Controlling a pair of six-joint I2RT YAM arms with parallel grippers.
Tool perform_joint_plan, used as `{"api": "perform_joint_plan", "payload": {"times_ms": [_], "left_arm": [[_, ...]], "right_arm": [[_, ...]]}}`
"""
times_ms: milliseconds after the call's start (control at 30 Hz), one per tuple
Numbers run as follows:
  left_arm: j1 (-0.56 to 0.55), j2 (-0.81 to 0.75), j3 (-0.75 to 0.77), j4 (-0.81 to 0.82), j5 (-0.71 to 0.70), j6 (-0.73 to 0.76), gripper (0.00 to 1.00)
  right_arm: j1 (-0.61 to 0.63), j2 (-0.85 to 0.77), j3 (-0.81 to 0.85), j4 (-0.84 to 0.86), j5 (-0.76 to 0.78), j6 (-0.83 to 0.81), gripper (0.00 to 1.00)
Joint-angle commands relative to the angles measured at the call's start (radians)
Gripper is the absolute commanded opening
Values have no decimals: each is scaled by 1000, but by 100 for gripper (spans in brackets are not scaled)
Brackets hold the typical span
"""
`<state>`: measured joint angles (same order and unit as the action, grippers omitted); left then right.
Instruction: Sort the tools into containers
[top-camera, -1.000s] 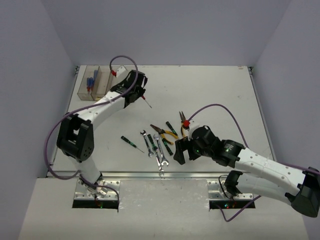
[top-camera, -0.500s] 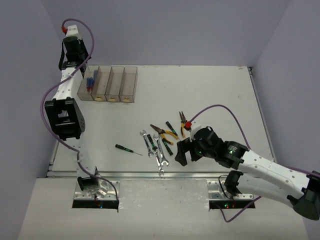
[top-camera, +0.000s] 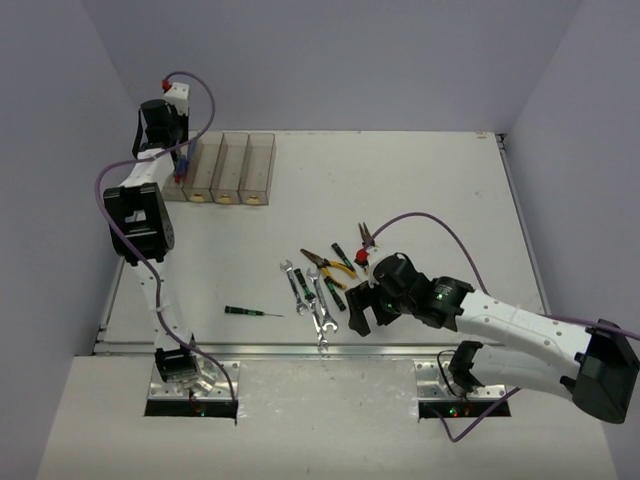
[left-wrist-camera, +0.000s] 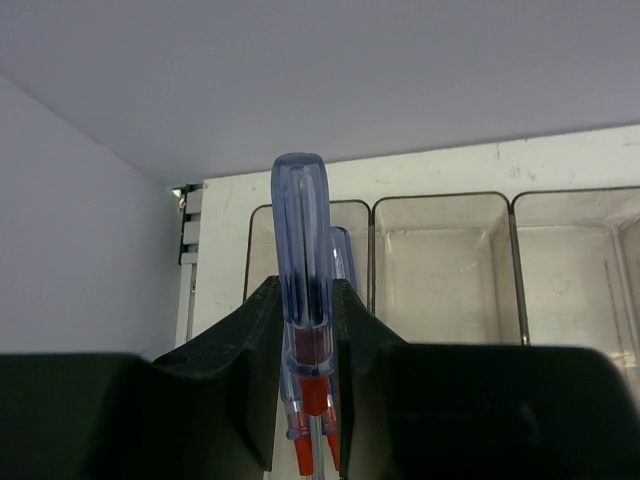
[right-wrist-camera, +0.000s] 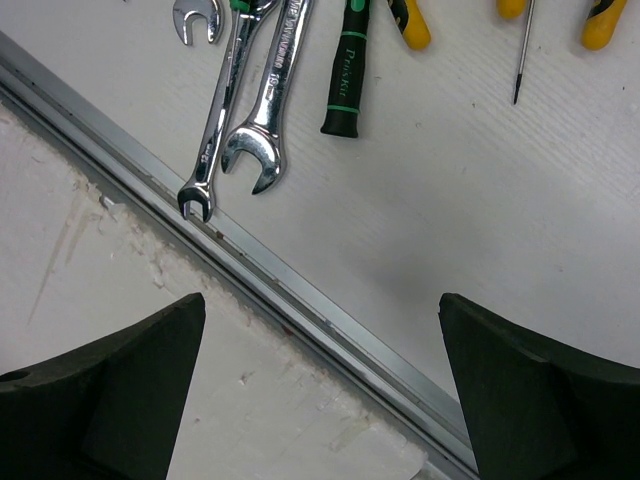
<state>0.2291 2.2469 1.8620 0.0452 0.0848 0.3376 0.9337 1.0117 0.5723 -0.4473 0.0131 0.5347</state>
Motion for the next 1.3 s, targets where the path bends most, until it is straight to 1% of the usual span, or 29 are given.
{"api": "perform_joint_plan", "payload": {"times_ms": [0,67,133,267,300,333,367,400,433,500,567,667,733,833,867,900,967,1033,1067,1133,1167,1233,1267], "left_arm": [[20,32,-26,81,16,82,0],[28,27,-47,89,9,80,1],[36,20,-81,89,10,93,12],[38,-12,-135,98,34,85,52],[38,-29,-142,105,36,72,71],[38,-42,-150,108,38,59,82],[37,-60,-155,112,40,49,91],[36,-82,-157,118,44,35,98],[36,-105,-158,122,50,15,100],[36,-160,-158,130,64,-37,100],[33,-217,-156,163,35,-120,100],[30,-302,-142,163,-18,-302,100],[31,-348,-135,132,-61,-510,100],[33,-415,-104,-106,-125,-764,100],[33,-438,-107,-169,-124,-828,100],[33,-465,-134,-194,-113,-878,100],[33,-566,-300,-188,-46,-1000,100],[30,-647,-436,-162,34,-1067,100],[25,-715,-517,-152,71,-1095,100],[-6,-785,-664,-146,84,-1098,100],[-19,-833,-710,-144,73,-1094,100],[-54,-981,-820,-145,34,-1062,100],[-77,-1022,-872,-149,24,-1040,100]], "right_arm": [[5,25,53,64,-10,-27,99],[5,42,62,68,-33,-27,99],[5,60,67,73,-47,-32,99],[5,53,62,81,-58,-25,99],[5,48,60,80,-59,-24,99],[5,43,59,76,-59,-23,99],[5,33,56,74,-58,-22,99],[5,22,52,72,-55,-20,99],[5,13,47,68,-53,-19,99],[6,-7,42,64,-44,-18,99],[5,-22,32,64,-42,-19,99],[5,-32,34,62,-45,-26,99],[5,-37,39,68,-57,-39,99],[6,-31,44,93,-91,-74,99],[7,-25,46,99,-98,-82,99],[7,-18,49,101,-101,-82,99],[7,6,56,103,-100,-83,99],[7,25,63,101,-98,-80,99],[7,33,67,100,-97,-77,99],[7,43,72,101,-95,-71,99],[7,44,72,102,-98,-68,99],[8,48,75,104,-101,-64,99],[8,49,75,103,-102,-64,99]]}}
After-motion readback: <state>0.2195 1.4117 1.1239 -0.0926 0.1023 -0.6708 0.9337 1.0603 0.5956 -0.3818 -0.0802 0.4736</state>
